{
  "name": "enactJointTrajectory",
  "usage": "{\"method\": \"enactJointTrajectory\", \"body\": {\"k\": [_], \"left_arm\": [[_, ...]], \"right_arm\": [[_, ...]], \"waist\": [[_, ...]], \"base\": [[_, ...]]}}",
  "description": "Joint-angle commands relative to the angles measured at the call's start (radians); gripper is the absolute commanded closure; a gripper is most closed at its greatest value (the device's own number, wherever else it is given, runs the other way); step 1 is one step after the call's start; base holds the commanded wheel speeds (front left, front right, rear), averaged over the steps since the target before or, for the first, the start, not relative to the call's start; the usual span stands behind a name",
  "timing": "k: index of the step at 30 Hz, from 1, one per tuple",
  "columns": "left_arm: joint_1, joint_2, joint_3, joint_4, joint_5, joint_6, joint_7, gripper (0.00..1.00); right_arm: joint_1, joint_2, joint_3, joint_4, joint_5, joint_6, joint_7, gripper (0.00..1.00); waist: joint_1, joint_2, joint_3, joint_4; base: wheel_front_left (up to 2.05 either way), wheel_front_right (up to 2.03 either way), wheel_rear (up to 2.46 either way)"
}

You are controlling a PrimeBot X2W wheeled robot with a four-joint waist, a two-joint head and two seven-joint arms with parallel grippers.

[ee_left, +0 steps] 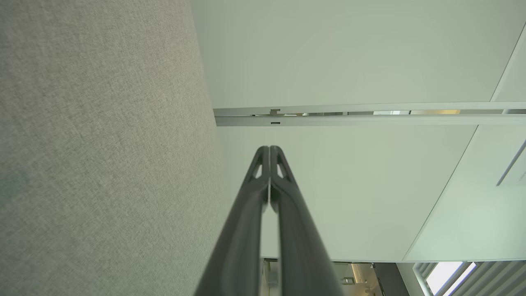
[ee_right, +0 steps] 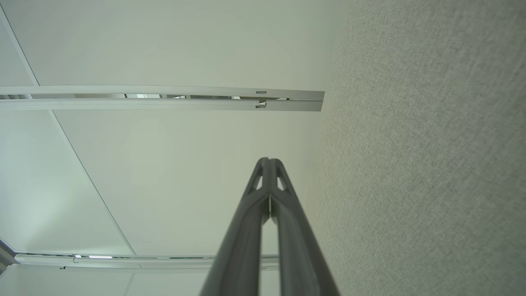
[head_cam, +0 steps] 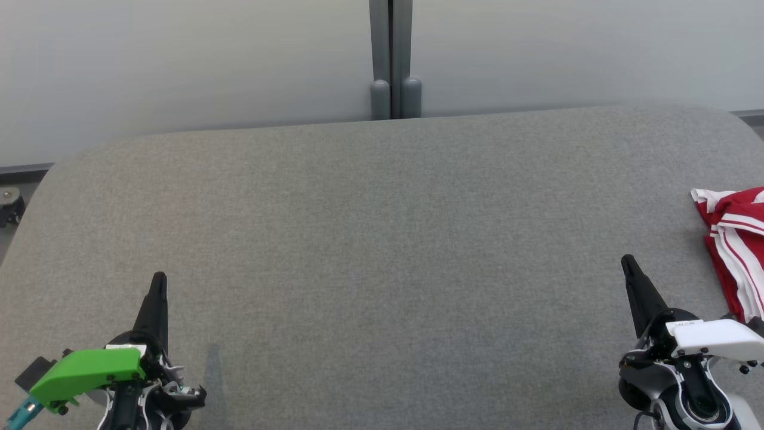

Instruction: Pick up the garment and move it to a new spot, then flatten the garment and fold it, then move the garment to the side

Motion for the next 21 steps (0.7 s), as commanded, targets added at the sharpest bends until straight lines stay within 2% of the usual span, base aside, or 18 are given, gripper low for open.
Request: {"method": "enactJointTrajectory", "body": {"k": [1,21], "left_arm": [[-0.011,0.007,0.002,-0.004,-0.003,-0.004,0.004,1.0],[-0.011,0.007,0.002,-0.004,-0.003,-0.003,0.004,1.0]], "right_arm": [[0.014,-0.005,-0.002,-0.004,0.002,0.0,0.004,1.0],[0.014,-0.005,-0.002,-0.004,0.002,0.0,0.004,1.0]], "waist": [[0.0,0.0,0.0,0.0],[0.0,0.0,0.0,0.0]], "base": [[0.0,0.0,0.0],[0.0,0.0,0.0]]}}
